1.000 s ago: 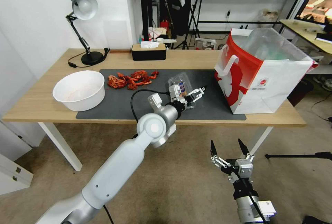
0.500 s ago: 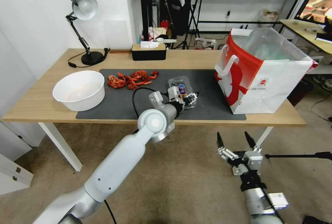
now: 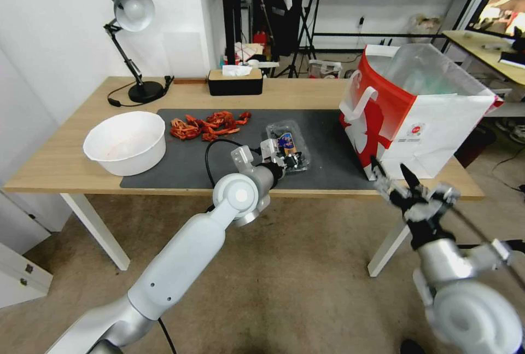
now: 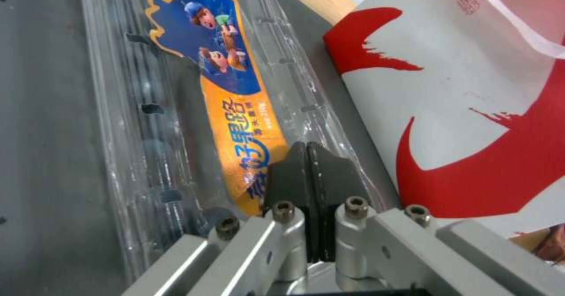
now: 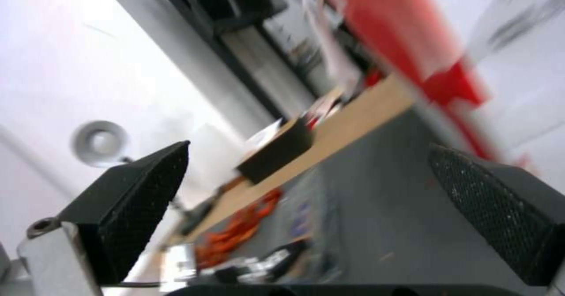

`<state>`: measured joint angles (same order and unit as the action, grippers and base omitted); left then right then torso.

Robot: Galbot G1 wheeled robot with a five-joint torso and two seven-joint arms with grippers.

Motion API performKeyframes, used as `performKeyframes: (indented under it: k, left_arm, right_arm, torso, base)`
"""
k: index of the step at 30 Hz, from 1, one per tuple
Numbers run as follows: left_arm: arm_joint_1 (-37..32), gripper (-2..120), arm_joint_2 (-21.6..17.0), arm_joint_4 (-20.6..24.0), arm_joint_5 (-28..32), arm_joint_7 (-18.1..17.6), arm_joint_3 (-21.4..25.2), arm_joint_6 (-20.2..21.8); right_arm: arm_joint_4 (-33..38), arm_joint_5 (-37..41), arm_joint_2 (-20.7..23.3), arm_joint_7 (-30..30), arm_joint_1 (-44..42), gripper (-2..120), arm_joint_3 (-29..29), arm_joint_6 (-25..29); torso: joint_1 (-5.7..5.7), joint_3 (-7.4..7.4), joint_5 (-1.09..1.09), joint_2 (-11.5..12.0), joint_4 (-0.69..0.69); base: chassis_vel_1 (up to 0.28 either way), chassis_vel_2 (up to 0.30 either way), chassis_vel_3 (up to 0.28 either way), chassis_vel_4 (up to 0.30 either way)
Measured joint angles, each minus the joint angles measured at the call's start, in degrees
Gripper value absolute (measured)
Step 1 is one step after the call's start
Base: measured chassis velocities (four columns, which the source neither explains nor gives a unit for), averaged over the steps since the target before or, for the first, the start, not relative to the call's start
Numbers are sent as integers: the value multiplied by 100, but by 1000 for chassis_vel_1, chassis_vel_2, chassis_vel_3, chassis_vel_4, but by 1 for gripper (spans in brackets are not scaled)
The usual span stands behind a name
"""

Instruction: Close the takeout container lid, then place the container into the takeout bag.

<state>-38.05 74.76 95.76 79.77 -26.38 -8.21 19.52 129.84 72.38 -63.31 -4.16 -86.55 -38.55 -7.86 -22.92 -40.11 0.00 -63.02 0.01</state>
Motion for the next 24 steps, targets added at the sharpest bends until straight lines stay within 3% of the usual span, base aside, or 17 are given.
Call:
performKeyframes:
  k: [7,24]
  left_arm:
    - [70,0,34,-110,-8,46,-84,-20]
    - [-29,0,-38,-53,-15,38,-7,-51]
  right_arm:
    - [-347,629,112,-334,482,100,304,-415]
    - [-1080,497,223,-1073,2023,100,1113,-1214]
  torso:
    - [0,-1,1,0,-2]
    - [1,-1,-1,0,-1]
  base:
    - [0,0,0,0]
    - [0,0,0,0]
